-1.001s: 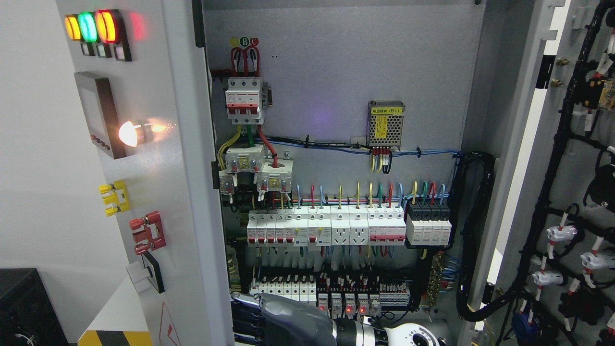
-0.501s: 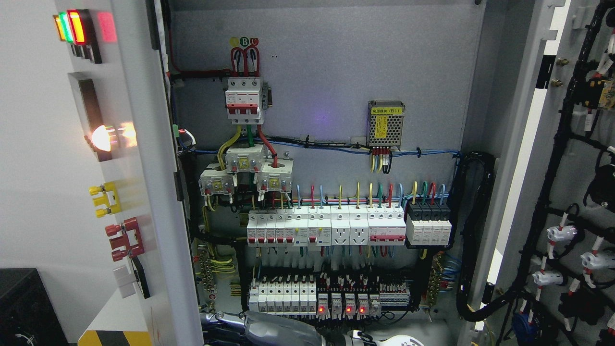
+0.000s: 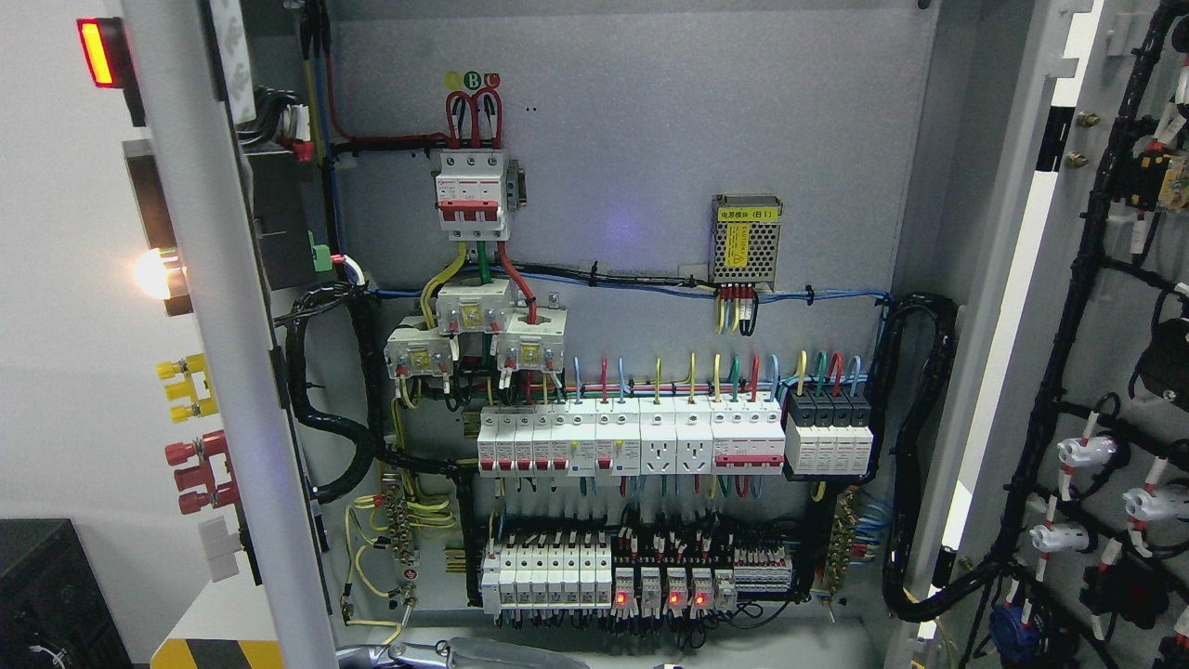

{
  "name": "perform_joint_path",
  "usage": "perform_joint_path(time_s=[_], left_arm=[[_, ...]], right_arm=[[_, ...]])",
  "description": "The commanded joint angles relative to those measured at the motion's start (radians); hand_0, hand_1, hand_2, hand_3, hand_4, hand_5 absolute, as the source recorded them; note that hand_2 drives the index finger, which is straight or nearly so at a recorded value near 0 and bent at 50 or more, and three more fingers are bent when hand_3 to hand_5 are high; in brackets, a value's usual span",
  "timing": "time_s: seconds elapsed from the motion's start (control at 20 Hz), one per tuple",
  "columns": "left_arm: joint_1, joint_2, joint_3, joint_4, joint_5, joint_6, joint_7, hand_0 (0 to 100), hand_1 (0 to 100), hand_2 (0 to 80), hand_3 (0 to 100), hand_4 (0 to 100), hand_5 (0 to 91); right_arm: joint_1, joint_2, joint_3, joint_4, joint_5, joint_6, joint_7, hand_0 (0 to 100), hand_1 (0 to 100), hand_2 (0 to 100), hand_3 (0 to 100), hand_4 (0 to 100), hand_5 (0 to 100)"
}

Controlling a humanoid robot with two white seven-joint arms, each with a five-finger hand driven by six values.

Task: Open door with both hands
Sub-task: 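Sweep the right arm outward, swinging the warning-sign door wide open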

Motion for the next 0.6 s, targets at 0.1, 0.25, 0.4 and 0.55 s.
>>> perform_joint_path(time_s=[0.1,0.25,0.4,0.55], left_arm=[[0.028,0.000,0.000,0.000,0.002,0.000,-0.005,12,56,0.0,0,0,0.0],[0.028,0.000,0.000,0.000,0.002,0.000,-0.005,12,56,0.0,0,0,0.0],[0.028,0.000,0.000,0.000,0.002,0.000,-0.005,12,56,0.0,0,0,0.0],[0.028,0.000,0.000,0.000,0.002,0.000,-0.005,12,56,0.0,0,0,0.0]], right_arm=[[-0.005,0.037,0.094,-0.005,0.008,-0.001,-0.002,10,13,0,0,0,0],[-0.005,0.053,0.105,-0.002,0.009,0.003,-0.002,10,13,0,0,0,0],[-0.006,0.070,0.107,-0.002,0.011,0.008,-0.004,10,13,0,0,0,0],[-0.006,0.101,0.105,0.021,0.026,0.011,-0.004,10,13,0,0,0,0]])
